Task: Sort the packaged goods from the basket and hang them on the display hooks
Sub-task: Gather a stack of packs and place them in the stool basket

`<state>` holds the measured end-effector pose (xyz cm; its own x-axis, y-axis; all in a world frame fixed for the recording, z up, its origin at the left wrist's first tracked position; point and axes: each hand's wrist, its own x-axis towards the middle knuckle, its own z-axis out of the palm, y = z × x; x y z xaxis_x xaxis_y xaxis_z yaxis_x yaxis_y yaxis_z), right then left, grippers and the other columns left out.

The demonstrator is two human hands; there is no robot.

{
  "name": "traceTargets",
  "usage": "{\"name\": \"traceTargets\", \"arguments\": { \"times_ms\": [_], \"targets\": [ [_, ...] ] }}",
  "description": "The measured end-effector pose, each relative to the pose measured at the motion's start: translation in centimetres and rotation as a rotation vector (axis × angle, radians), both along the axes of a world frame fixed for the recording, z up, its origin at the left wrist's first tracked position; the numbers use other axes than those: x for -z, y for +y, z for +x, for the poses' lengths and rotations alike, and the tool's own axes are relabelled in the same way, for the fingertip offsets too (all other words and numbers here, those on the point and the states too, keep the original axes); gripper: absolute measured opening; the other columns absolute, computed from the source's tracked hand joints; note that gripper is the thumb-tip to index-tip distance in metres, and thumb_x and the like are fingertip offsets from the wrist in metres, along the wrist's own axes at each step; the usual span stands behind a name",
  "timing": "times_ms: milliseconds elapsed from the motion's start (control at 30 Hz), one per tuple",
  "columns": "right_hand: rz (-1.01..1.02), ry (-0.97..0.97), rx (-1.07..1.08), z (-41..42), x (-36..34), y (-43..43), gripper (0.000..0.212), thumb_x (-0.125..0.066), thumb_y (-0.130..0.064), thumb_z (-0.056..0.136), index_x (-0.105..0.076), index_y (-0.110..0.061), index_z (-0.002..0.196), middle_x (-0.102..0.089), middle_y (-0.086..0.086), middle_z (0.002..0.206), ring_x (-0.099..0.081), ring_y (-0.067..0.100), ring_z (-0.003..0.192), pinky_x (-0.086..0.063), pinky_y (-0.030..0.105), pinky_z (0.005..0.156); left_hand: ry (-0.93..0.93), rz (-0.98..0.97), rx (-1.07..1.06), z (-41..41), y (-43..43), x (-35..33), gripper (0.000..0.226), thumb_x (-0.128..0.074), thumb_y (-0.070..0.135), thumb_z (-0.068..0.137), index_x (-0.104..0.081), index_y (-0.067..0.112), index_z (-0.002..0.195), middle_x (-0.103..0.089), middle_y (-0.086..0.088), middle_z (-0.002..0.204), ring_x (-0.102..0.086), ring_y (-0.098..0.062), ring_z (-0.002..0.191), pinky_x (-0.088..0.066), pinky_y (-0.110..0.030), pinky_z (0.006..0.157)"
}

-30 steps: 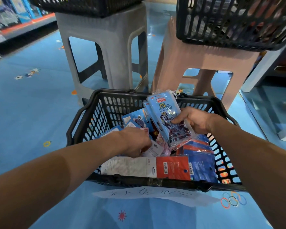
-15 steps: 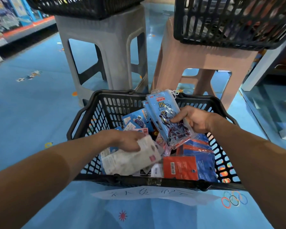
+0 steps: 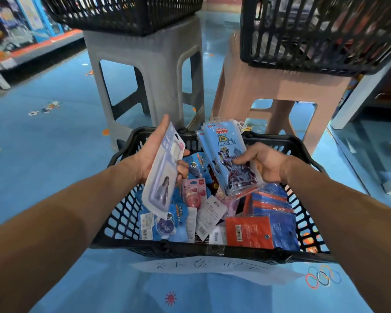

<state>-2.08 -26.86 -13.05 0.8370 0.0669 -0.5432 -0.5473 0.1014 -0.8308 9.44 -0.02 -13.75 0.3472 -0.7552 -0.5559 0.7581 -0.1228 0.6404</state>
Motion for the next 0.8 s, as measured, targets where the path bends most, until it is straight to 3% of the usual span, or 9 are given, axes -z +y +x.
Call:
{"name": "traceTargets", "arguments": {
  "times_ms": [100, 200, 267, 367, 500, 600, 733, 800],
  "targets": [
    [-0.001, -0.004, 0.016, 0.1, -0.1, 0.4, 0.033, -0.056, -0.002, 0.086, -0.069, -0.004, 0.116, -0.074, 0.018, 0.104, -0.073, 0.032, 0.086, -0.061, 0.038, 0.073, -0.098, 0.035, -0.035, 0.4, -0.1, 0.0, 0.081, -0.078, 0.071, 0.057, -0.053, 0.013, 0.106, -0.053, -0.013, 0.075, -0.058, -0.029, 0.064, -0.054, -0.035, 0.064],
    [-0.018, -0.003, 0.015, 0.2, -0.1, 0.7, 0.029, -0.049, -0.001, 0.093, -0.071, -0.005, 0.112, -0.074, 0.017, 0.101, -0.072, 0.032, 0.086, -0.06, 0.038, 0.074, -0.16, 0.083, -0.089, 0.7, -0.4, 0.7, 0.053, -0.067, 0.048, 0.077, -0.055, 0.011, 0.113, -0.06, -0.014, 0.083, -0.069, -0.033, 0.08, -0.058, -0.046, 0.087],
    [-0.027, 0.004, 0.005, 0.3, -0.1, 0.9, 0.028, -0.05, -0.001, 0.093, -0.071, -0.004, 0.111, -0.074, 0.018, 0.103, -0.072, 0.033, 0.087, -0.06, 0.039, 0.076, -0.2, 0.146, -0.11, 0.6, -0.6, 1.1, 0.036, -0.052, 0.037, 0.091, -0.062, 0.007, 0.107, -0.068, -0.017, 0.088, -0.072, -0.032, 0.081, -0.053, -0.044, 0.094],
    [-0.039, 0.014, 0.002, 0.4, -0.1, 1.1, 0.026, -0.049, -0.002, 0.093, -0.071, -0.005, 0.107, -0.074, 0.017, 0.1, -0.072, 0.033, 0.084, -0.06, 0.039, 0.074, -0.273, 0.273, -0.049, 0.3, -0.7, 1.9, 0.032, -0.043, 0.028, 0.1, -0.065, 0.005, 0.106, -0.073, -0.02, 0.097, -0.07, -0.032, 0.085, -0.051, -0.042, 0.093],
    [-0.031, 0.018, 0.003, 0.5, 0.0, 1.1, 0.026, -0.048, -0.001, 0.093, -0.071, -0.005, 0.106, -0.074, 0.017, 0.098, -0.072, 0.032, 0.083, -0.059, 0.04, 0.077, -0.371, 0.42, 0.12, -0.1, -0.5, 2.4, 0.023, -0.05, 0.022, 0.101, -0.06, 0.003, 0.109, -0.068, -0.019, 0.095, -0.067, -0.03, 0.08, -0.055, -0.04, 0.085],
    [-0.035, 0.025, 0.011, 0.6, 0.1, 1.2, 0.025, -0.049, -0.003, 0.094, -0.07, -0.005, 0.107, -0.073, 0.018, 0.101, -0.071, 0.033, 0.086, -0.058, 0.042, 0.08, -0.463, 0.484, 0.231, -0.2, -0.5, 2.9, 0.026, -0.062, 0.014, 0.097, -0.062, -0.002, 0.117, -0.068, -0.026, 0.116, -0.067, -0.036, 0.099, -0.054, -0.05, 0.098],
    [-0.031, 0.015, 0.02, 0.7, 0.0, 1.5, 0.024, -0.049, -0.003, 0.094, -0.07, -0.005, 0.107, -0.073, 0.017, 0.1, -0.071, 0.033, 0.086, -0.057, 0.044, 0.082, -0.515, 0.519, 0.193, 0.0, -0.8, 3.8, 0.027, -0.063, 0.01, 0.099, -0.065, -0.005, 0.121, -0.072, -0.022, 0.119, -0.069, -0.036, 0.107, -0.056, -0.044, 0.098],
    [-0.015, 0.006, 0.026, 0.7, -0.2, 1.9, 0.023, -0.049, -0.002, 0.093, -0.07, -0.006, 0.103, -0.074, 0.015, 0.095, -0.072, 0.031, 0.082, -0.057, 0.042, 0.079, -0.543, 0.457, 0.088, -0.2, -1.4, 3.8, 0.023, -0.06, 0.007, 0.1, -0.066, -0.003, 0.119, -0.074, -0.021, 0.111, -0.071, -0.036, 0.099, -0.058, -0.044, 0.092]
  ]
}}
